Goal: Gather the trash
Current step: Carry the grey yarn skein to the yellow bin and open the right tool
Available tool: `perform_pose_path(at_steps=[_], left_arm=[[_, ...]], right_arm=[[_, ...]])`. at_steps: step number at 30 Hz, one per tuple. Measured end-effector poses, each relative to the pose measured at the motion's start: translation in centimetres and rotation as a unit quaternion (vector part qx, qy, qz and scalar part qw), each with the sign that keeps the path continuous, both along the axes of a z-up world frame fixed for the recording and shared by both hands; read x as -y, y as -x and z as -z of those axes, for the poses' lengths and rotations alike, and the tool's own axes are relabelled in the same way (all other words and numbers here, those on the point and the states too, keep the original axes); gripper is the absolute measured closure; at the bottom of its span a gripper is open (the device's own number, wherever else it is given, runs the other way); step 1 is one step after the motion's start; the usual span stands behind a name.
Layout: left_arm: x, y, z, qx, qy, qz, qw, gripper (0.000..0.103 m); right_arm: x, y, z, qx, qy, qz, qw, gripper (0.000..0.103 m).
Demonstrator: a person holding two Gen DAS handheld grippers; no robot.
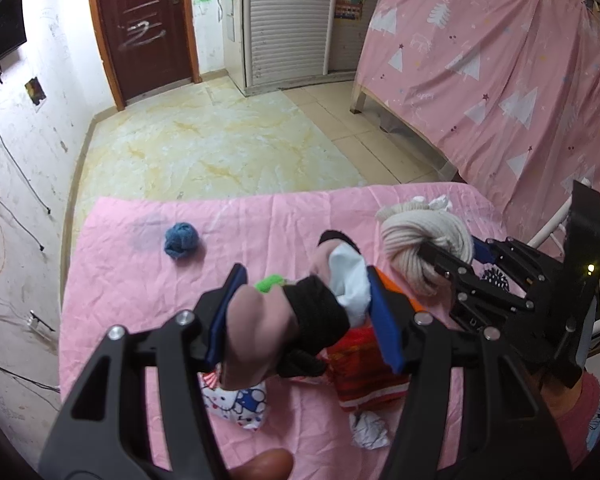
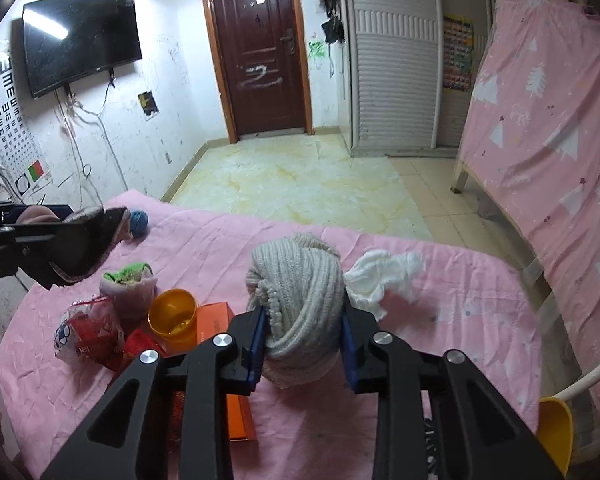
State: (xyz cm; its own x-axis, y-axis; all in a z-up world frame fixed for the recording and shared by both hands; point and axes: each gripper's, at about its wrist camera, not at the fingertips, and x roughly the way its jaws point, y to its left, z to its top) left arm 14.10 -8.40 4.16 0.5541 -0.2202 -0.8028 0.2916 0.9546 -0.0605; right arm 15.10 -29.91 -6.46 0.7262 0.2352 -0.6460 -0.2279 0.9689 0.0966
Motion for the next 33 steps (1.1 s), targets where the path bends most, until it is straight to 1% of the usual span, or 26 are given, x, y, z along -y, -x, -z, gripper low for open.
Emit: perform_pose_path(at_steps=[3, 8, 15, 22, 27, 30, 33], left_arm=[[0.9, 0.2, -0.3, 0.004, -0.003, 0.007, 1.0, 0.046], [3.8, 0.8, -0.6, 0.008, -0.009, 0.026, 0.9996, 0.046], [9.7, 2.1, -0.9, 0.013, -0.02, 0.072, 0.9971, 0.046], [15.9, 3.7, -1.1, 0.005, -0.012, 0.131, 0.9913, 0.046], [20.3, 4.8, -0.7, 0.001, -0.018, 0.165, 0.9861, 0.046], [22.7, 5.6, -0.4, -0.004, -0.02, 0.182, 0.983, 0.046], [24.6, 6.3, -0.1, 0.001, -0.032, 0.193, 0.9807, 0.046]], right_arm=[[0.8, 0.8, -0.6, 0.012, -0.001, 0.007, 1.0, 0.079], [2.9, 2.3, -1.5, 0.028, -0.006, 0.019, 0.999, 0.079], [8.1, 5.5, -2.3, 0.048, -0.013, 0.057, 0.997, 0.079], [15.3, 9.1, -0.9, 0.046, -0.016, 0.115, 0.992, 0.079], [20.5, 12.1, 0.4, 0.042, -0.028, 0.162, 0.985, 0.079], [22.8, 13.7, 1.3, 0.038, -0.037, 0.183, 0.982, 0.079], [24.4, 14.9, 2.4, 0.031, -0.042, 0.198, 0.979, 0.079]])
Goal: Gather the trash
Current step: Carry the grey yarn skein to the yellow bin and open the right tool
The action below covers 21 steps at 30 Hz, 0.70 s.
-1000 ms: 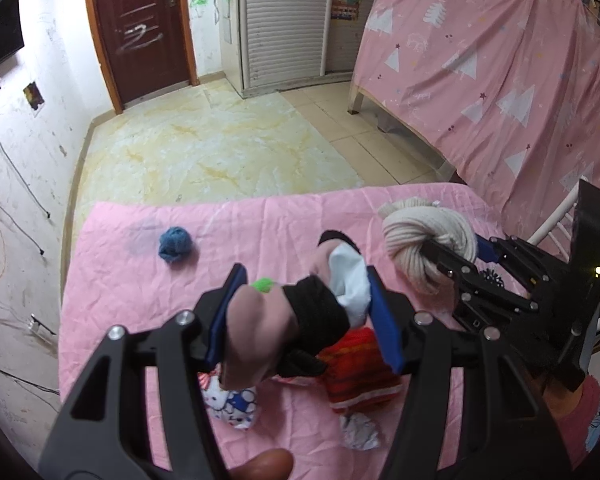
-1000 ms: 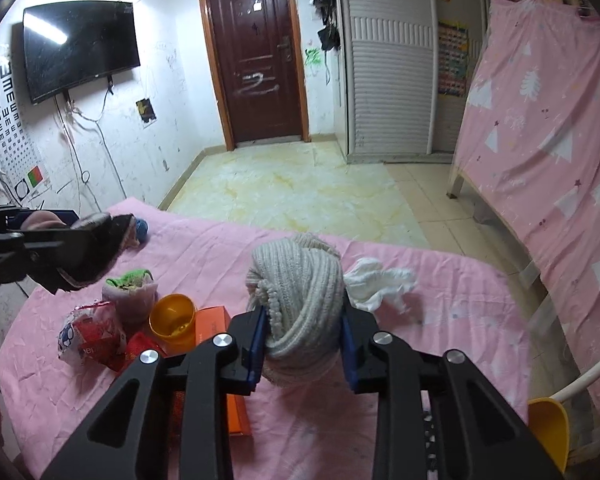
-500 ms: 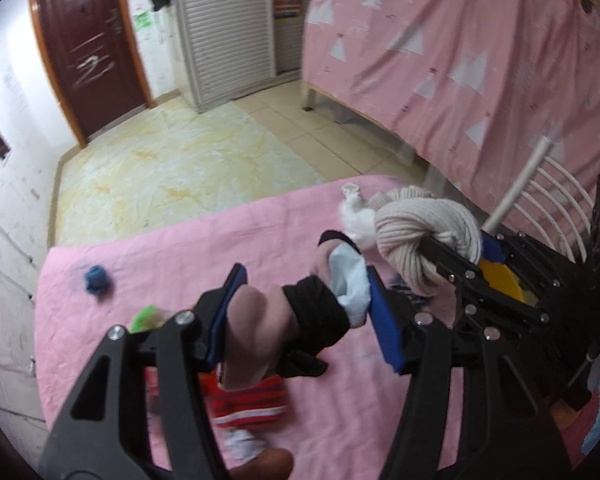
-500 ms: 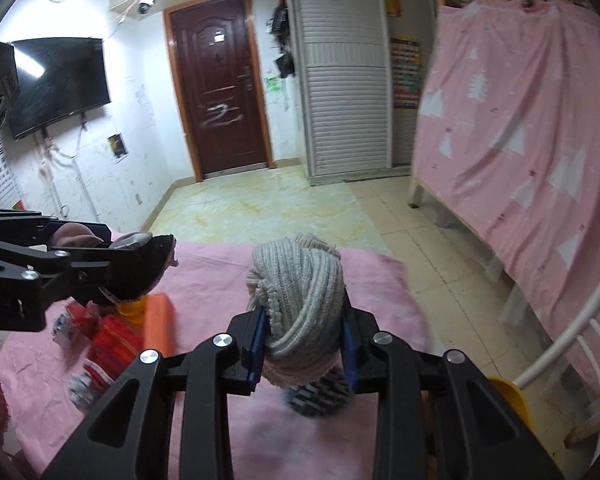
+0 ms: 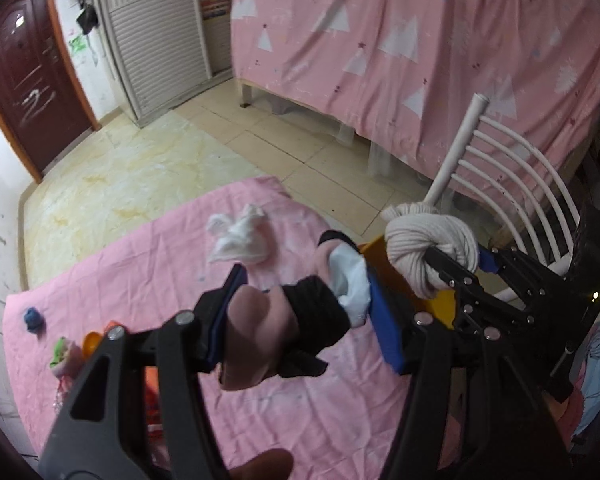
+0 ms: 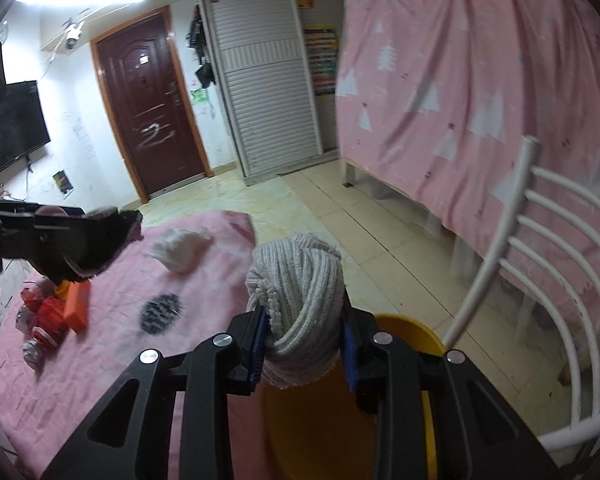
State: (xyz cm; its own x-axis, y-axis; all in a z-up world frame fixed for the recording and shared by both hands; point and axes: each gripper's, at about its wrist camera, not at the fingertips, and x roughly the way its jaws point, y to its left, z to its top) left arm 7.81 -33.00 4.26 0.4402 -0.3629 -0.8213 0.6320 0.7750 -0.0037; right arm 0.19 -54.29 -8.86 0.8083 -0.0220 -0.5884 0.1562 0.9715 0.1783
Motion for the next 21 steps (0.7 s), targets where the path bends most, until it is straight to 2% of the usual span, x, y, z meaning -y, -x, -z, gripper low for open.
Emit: perform_pose_path(at_steps=[3, 11, 17, 21], left_arm=[[0.9, -0.4, 0.0, 0.01, -0.007, -0.007, 0.9999, 0.046], [1.7, -2.3, 1.9, -0.046, -0.002, -0.015, 0.9988, 0.046], [4.1, -1.5, 2.8, -0.079, 0.012, 0.015, 0.9967, 0.046], [6.2, -0.3, 3.4, -0.087, 0.011, 0.04, 0.9953, 0.039]], right_arm=[[1.0, 0.8, 1.1, -0.006, -0.01, 0.012, 1.0, 0.079], [3.5, 1.3, 3.5, -0.021, -0.042, 0.027, 0.999, 0.079], [4.5, 1.5, 5.8, -0.043, -0.062, 0.032, 0.997, 0.078], [5.1, 2.0, 6.6, -0.05, -0.072, 0.038, 0.995, 0.078]])
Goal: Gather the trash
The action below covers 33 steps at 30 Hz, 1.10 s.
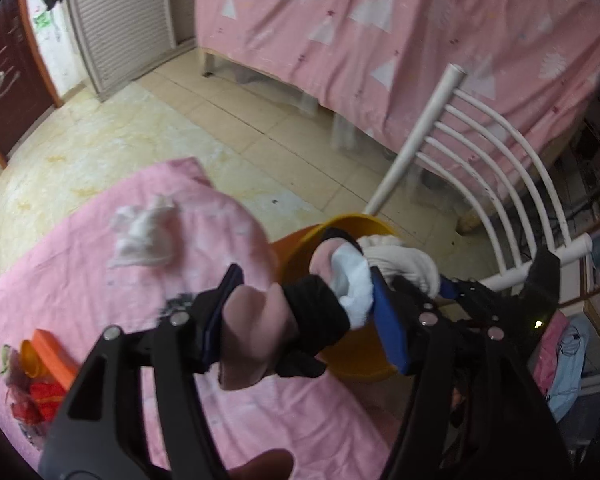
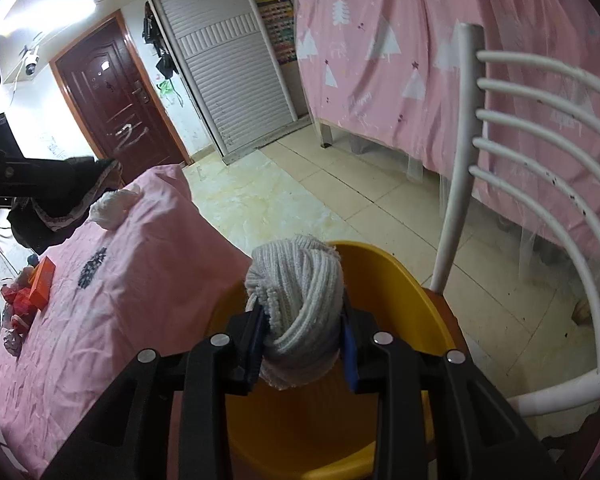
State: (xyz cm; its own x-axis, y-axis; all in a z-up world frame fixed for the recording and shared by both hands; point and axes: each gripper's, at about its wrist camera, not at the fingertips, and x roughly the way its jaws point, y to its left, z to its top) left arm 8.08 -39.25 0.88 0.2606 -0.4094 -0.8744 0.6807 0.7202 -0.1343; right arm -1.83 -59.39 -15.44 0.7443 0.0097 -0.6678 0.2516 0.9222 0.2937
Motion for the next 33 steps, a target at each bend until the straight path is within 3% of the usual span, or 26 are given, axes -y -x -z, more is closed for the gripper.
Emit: perform_pose_path(at_steps=[5, 15, 33], left_arm=[[2.2, 1.1, 0.3, 0.001, -0.002, 0.018, 0.9998, 0.028], [2.4, 1.8, -0.5, 0.006, 0.005, 0.028, 0.9996, 0.028], [-8.5, -1.5, -4.2, 0.033, 0.039, -0.044, 0.9977, 0.028]], right_arm=[[0.7, 1.0, 0.7, -0.007, -0.004, 0.009, 1.0, 0.075], [0.8, 1.4, 0.3, -0.005, -0.005, 0.012, 1.0, 0.074], [-4.5, -3.2, -4.7, 0.016, 0.04, -0.029, 0.999, 0.074]])
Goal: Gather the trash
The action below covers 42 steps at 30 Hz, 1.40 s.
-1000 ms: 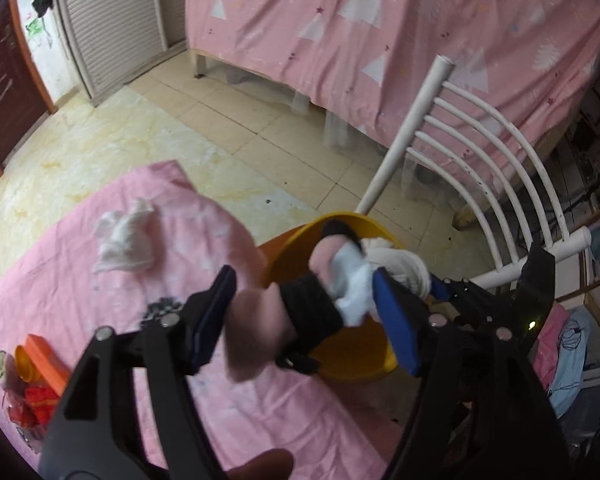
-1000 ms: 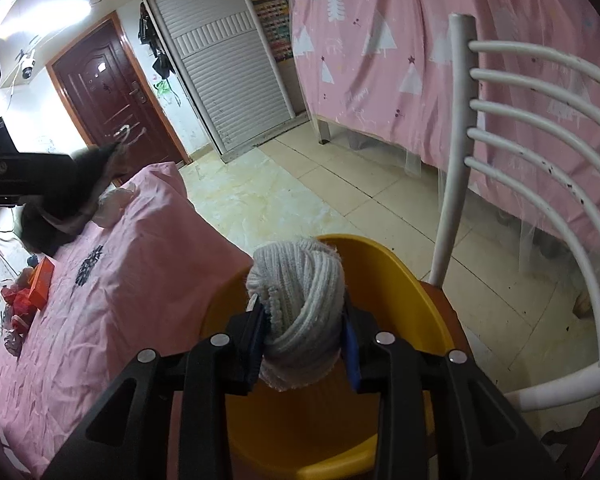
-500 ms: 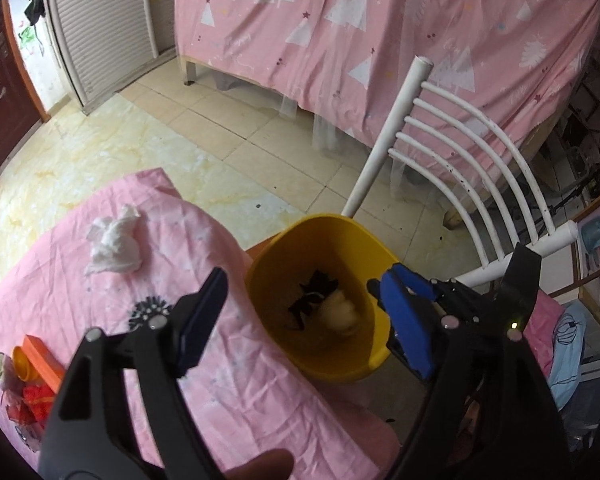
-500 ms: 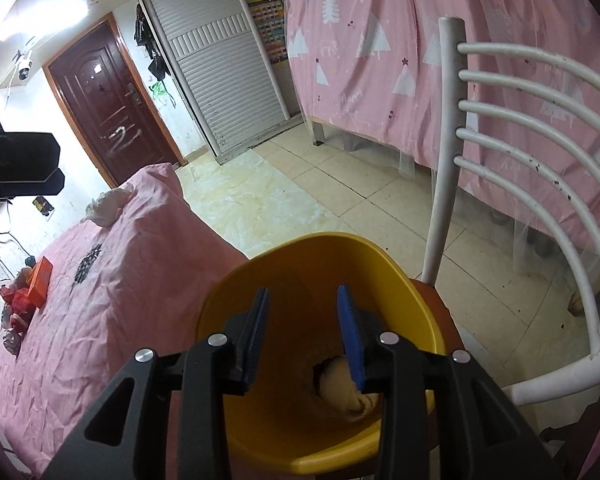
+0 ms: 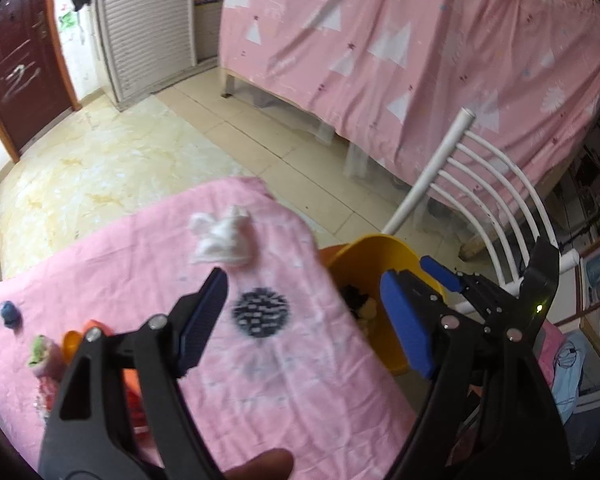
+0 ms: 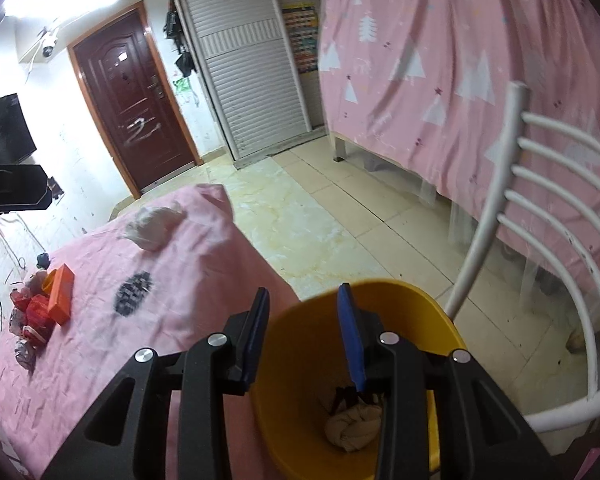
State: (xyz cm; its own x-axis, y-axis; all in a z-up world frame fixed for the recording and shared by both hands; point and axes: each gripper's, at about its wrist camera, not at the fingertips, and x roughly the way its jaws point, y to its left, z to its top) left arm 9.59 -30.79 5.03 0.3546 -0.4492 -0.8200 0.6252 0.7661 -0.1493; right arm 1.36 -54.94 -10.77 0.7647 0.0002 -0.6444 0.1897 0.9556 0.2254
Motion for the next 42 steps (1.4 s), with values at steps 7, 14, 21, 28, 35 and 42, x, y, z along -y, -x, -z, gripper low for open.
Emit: perform_pose_path(at_steps=[7, 14, 21, 28, 35, 42], left_arm=[[-4.1, -1.8, -0.8, 0.012, 0.0, -0.03, 0.9995, 0.028], [-8.6, -3.5, -0.8, 0.021, -0.002, -0.064, 0.9978, 0.028], [-14.3, -6.0, -0.4, 0.022, -0.006, -0.112, 0.9934, 0.028], [-20.2, -8.5, 0.1, 0.03, -0.03, -0.166, 0.9852, 0.028], [-25.3, -10.6, 0.7, 0.03, -0.038, -0.206, 0.9773, 0.028], [-29.4, -13.3, 2.7, 0.009, -0.036, -0.246, 0.9686, 0.028]], right_arm=[[-3.5, -2.6, -1.4, -0.001, 0.02, -0.029, 0.999, 0.074], [-7.1, -5.5, -2.6, -0.004, 0.039, -0.061, 0.997, 0.074], [-11.3, -8.7, -3.6, -0.01, 0.063, -0.097, 0.993, 0.074], [-15.0, -12.3, -3.3, -0.027, 0.086, -0.129, 0.988, 0.054], [-16.1, -14.9, -2.7, -0.042, 0.091, -0.127, 0.987, 0.036], [-16.6, -17.1, -1.3, -0.063, 0.1, -0.118, 0.986, 0.033]])
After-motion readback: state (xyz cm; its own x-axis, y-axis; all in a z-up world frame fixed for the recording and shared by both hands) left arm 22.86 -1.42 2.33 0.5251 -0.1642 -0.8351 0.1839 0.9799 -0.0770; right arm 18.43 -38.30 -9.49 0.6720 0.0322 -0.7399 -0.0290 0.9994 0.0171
